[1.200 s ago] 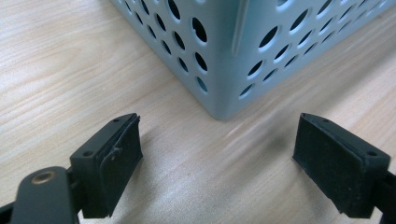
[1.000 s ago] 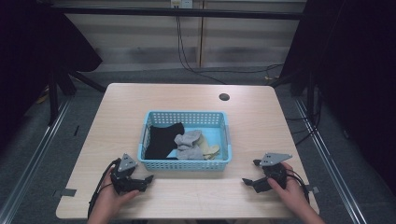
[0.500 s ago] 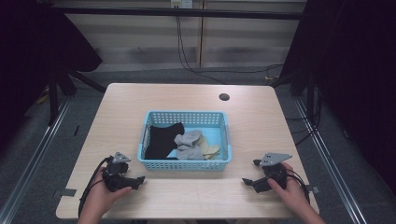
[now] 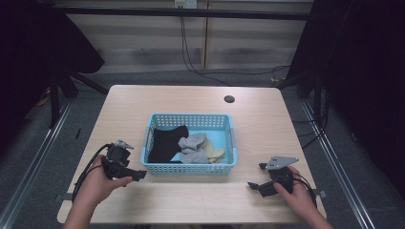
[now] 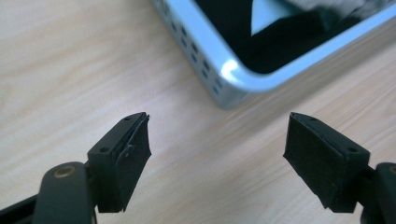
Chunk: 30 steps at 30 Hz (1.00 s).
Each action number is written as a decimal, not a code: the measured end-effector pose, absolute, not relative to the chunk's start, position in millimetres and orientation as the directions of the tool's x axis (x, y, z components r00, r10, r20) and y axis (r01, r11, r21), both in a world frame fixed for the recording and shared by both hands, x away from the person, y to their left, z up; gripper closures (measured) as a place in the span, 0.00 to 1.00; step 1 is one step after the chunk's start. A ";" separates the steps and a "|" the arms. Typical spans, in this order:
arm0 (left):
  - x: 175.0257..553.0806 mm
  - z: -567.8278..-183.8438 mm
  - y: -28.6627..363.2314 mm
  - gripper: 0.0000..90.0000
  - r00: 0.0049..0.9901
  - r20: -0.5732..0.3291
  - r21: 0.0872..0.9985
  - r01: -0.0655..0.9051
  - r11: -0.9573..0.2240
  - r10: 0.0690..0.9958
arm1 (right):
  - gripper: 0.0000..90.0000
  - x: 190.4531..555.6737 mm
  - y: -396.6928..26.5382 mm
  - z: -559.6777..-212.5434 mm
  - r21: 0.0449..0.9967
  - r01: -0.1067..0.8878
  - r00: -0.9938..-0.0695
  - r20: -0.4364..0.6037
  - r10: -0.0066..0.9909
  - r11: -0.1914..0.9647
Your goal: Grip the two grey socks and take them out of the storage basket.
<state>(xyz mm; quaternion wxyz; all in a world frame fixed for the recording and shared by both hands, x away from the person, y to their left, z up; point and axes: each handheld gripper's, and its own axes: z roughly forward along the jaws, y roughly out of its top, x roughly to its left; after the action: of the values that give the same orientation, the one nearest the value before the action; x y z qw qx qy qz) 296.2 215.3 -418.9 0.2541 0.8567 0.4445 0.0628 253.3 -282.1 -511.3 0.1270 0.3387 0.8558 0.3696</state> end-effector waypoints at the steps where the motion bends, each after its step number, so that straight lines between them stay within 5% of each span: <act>1: 298.1 -414.5 214.3 0.24 0.599 -0.124 0.488 0.731 -0.476 0.791 | 0.13 253.4 -282.2 -511.3 0.719 0.484 -0.739 0.031 0.673 0.499; 14: 334.0 -382.5 174.5 0.24 0.627 -0.142 0.482 0.720 -0.500 0.766 | 0.13 253.3 -282.1 -511.2 0.719 0.486 -0.738 0.033 0.674 0.498; 30: 367.3 -386.9 108.4 0.27 0.641 -0.132 0.449 0.719 -0.531 0.756 | 0.13 253.6 -282.1 -511.4 0.722 0.483 -0.739 0.032 0.673 0.496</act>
<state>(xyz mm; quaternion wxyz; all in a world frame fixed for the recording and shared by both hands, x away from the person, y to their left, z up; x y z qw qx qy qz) 367.3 108.4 -386.9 0.2377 0.8742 0.4217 0.0391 253.6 -282.1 -511.4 0.1283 0.3378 0.8552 0.3715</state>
